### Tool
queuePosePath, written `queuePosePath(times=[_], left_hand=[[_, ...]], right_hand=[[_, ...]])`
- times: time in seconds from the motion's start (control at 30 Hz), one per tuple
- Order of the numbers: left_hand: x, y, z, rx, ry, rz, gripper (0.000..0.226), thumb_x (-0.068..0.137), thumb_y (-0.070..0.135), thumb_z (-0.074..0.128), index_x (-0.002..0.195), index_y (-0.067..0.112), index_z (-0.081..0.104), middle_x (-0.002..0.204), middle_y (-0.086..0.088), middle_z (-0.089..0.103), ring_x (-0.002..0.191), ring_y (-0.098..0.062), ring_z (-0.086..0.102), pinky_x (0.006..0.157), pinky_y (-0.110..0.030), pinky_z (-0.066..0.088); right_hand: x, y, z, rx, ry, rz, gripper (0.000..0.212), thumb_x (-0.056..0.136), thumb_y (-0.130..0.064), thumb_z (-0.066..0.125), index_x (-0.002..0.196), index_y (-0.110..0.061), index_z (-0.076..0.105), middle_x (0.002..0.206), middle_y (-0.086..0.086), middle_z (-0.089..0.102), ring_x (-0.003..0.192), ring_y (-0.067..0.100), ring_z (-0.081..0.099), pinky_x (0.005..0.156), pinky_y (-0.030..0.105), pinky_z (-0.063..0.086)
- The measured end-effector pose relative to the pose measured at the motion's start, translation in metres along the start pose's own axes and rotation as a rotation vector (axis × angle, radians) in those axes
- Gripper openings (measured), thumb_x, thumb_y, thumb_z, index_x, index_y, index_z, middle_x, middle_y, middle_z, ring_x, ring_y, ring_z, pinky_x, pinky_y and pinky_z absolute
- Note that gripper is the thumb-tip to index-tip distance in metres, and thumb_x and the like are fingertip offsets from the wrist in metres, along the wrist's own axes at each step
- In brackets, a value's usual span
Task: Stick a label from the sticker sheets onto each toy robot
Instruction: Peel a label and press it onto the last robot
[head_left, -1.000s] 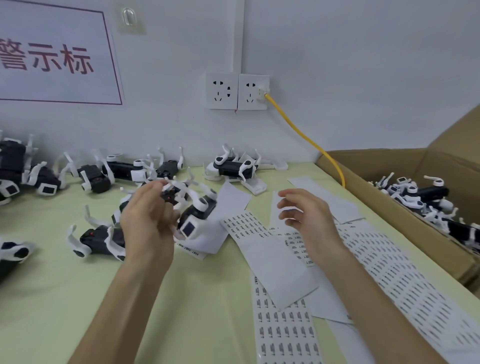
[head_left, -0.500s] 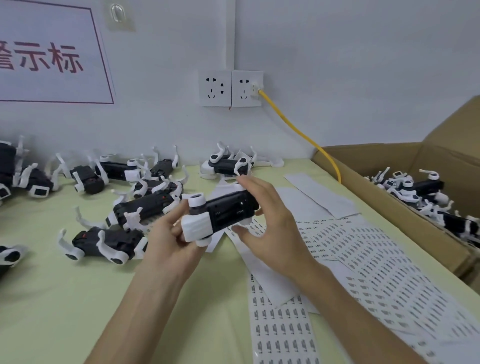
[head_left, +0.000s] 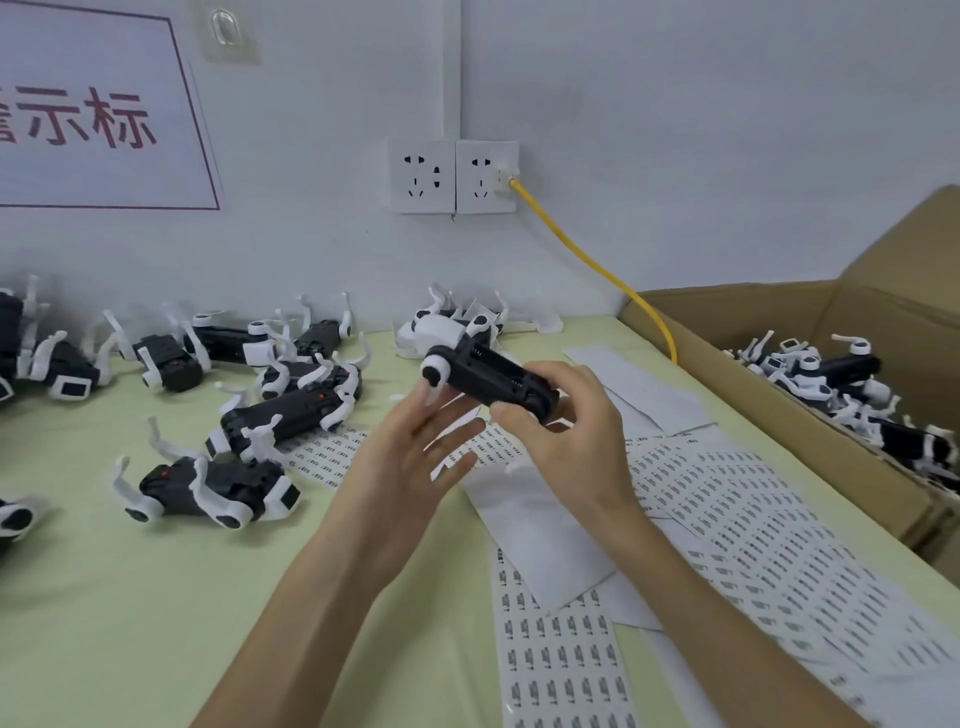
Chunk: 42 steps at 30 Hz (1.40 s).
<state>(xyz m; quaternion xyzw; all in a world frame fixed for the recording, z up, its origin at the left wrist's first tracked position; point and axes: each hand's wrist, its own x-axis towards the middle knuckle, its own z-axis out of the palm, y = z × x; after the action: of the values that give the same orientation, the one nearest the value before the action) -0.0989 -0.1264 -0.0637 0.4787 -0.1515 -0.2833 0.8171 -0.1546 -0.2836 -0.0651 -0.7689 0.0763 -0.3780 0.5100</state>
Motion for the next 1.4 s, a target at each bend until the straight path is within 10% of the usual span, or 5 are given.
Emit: queuePosePath(times=[0.17,0.67,0.93,1.1,1.4], left_hand=[[0.0,-0.005,0.003,0.134,-0.029,0.084,0.053,0.096,0.054,0.054,0.141,0.028,0.063,0.141,0.011,0.065,0.127,-0.013,0.064,0.107,-0.038,0.046],[0.004,-0.013,-0.006,0.108,0.006,0.138,0.061,0.094,0.048,0.06,0.136,0.005,0.063,0.129,-0.014,0.072,0.109,-0.022,0.069,0.095,-0.036,0.054],[0.012,-0.011,-0.013,0.006,0.098,0.064,0.06,0.101,0.059,0.038,0.109,0.019,0.081,0.107,-0.013,0.078,0.1,-0.025,0.075,0.1,-0.037,0.044],[0.018,-0.015,-0.013,-0.1,0.247,-0.004,0.055,0.106,0.057,0.038,0.108,0.019,0.077,0.101,-0.007,0.079,0.08,-0.021,0.077,0.072,-0.033,0.058],[0.013,-0.018,-0.006,0.094,0.135,0.091,0.061,0.101,0.065,0.034,0.092,0.033,0.084,0.087,-0.006,0.077,0.073,-0.015,0.072,0.063,-0.028,0.047]], right_hand=[[0.0,-0.003,0.002,0.052,-0.065,0.086,0.03,0.067,-0.062,0.069,0.088,-0.042,0.066,0.098,-0.005,0.063,0.089,0.012,0.065,0.081,0.026,0.054],[-0.007,-0.002,0.006,0.124,-0.289,0.116,0.02,0.089,-0.027,0.078,0.094,-0.019,0.061,0.098,0.004,0.064,0.084,0.036,0.061,0.077,0.048,0.054],[-0.011,-0.003,0.007,0.123,-0.41,0.092,0.028,0.082,-0.017,0.083,0.104,-0.018,0.066,0.076,-0.026,0.06,0.061,0.013,0.048,0.064,0.02,0.042],[-0.014,-0.007,0.009,0.11,-0.427,0.026,0.033,0.079,-0.017,0.087,0.105,-0.024,0.068,0.099,0.0,0.062,0.059,0.018,0.047,0.063,0.031,0.042],[-0.012,-0.011,0.009,0.133,-0.32,0.009,0.03,0.074,-0.029,0.08,0.101,-0.025,0.067,0.083,-0.01,0.059,0.074,0.02,0.055,0.072,0.035,0.048]])
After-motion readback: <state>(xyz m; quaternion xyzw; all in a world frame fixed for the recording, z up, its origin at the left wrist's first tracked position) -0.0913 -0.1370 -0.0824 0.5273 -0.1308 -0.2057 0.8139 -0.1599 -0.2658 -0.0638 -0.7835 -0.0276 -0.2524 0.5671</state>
